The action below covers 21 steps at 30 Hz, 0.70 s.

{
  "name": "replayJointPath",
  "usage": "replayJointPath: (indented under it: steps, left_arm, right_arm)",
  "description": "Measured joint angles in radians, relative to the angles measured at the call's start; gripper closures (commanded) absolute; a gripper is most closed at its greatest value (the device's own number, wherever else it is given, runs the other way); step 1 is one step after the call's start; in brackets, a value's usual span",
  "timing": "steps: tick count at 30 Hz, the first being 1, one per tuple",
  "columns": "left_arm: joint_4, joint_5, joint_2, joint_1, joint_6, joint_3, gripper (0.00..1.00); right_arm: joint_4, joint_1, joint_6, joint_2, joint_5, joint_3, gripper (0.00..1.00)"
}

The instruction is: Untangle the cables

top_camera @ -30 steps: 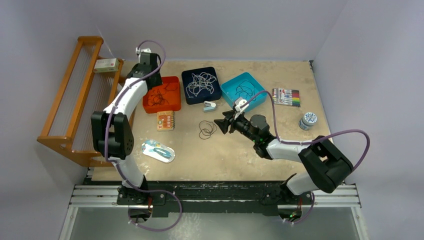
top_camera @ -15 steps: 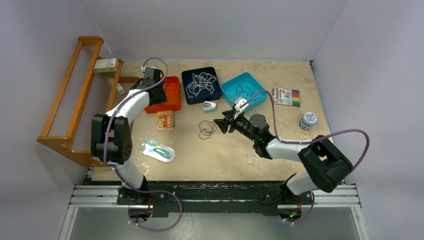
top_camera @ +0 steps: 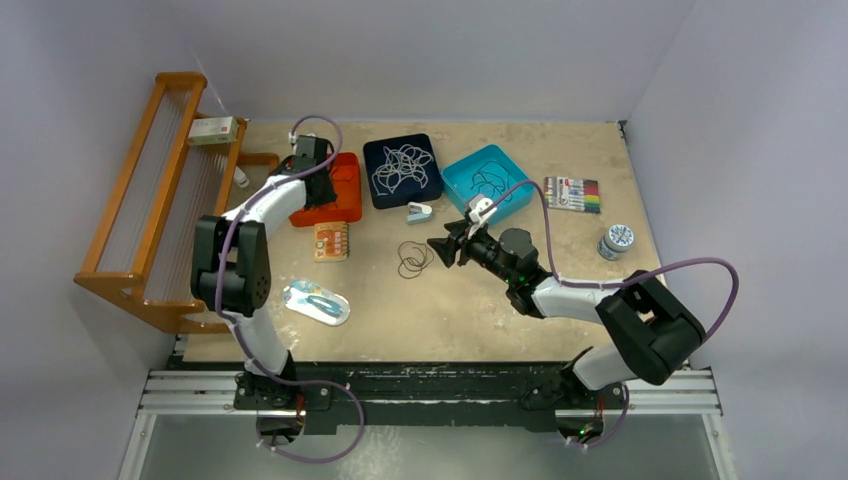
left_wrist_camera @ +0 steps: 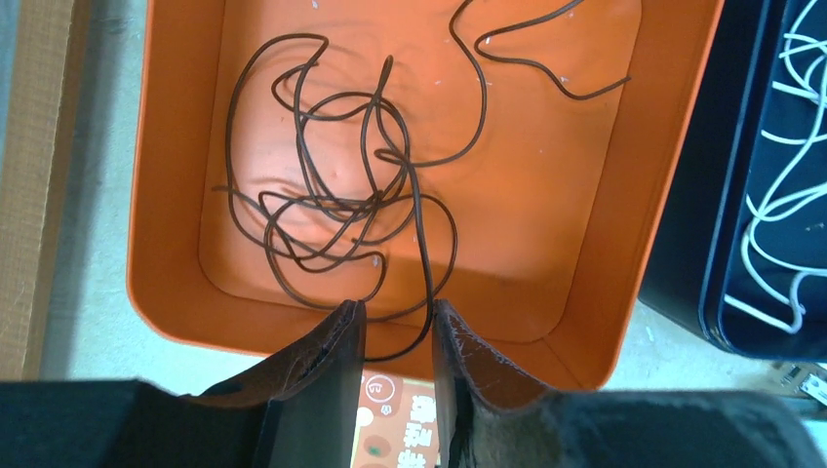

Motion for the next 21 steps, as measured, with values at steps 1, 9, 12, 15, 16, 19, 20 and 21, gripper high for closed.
replayJointPath:
  steps: [1, 9, 12, 15, 16, 19, 20, 21]
  left_arm:
    - [-0.001, -0.003, 0.012, 0.000, 0.002, 0.008, 0.73]
    - [-0.015, -0.034, 0.098, 0.000, 0.033, 0.135, 0.97]
    - [-0.013, -0.036, 0.135, 0.000, 0.051, 0.196, 1.00]
    - [-0.009, -0.035, 0.179, 0.000, 0.063, 0.246, 1.00]
    - [-0.008, -0.034, 0.193, 0.000, 0.068, 0.257, 1.00]
    - [-0.005, -0.024, 0.244, 0.000, 0.079, 0.285, 1.00]
    - [-0.003, -0.017, 0.258, 0.000, 0.080, 0.288, 1.00]
    - [0.000, -0.007, 0.270, 0.000, 0.082, 0.288, 1.00]
  right_arm:
    - [0.000, 0.000, -0.001, 0.000, 0.000, 0.000, 0.41]
    - [0.000, 0.000, -0.003, 0.000, 0.000, 0.000, 0.41]
    - [0.000, 0.000, -0.004, 0.000, 0.000, 0.000, 0.41]
    - [0.000, 0.000, -0.005, 0.000, 0.000, 0.000, 0.40]
    - [0.000, 0.000, -0.006, -0.001, 0.000, 0.000, 0.40]
    - [0.000, 0.000, -0.007, -0.002, 0.000, 0.000, 0.40]
    - [0.000, 0.000, -0.007, -0.002, 0.000, 0.000, 0.40]
    - [0.000, 0.000, -0.007, -0.002, 0.000, 0.000, 0.40]
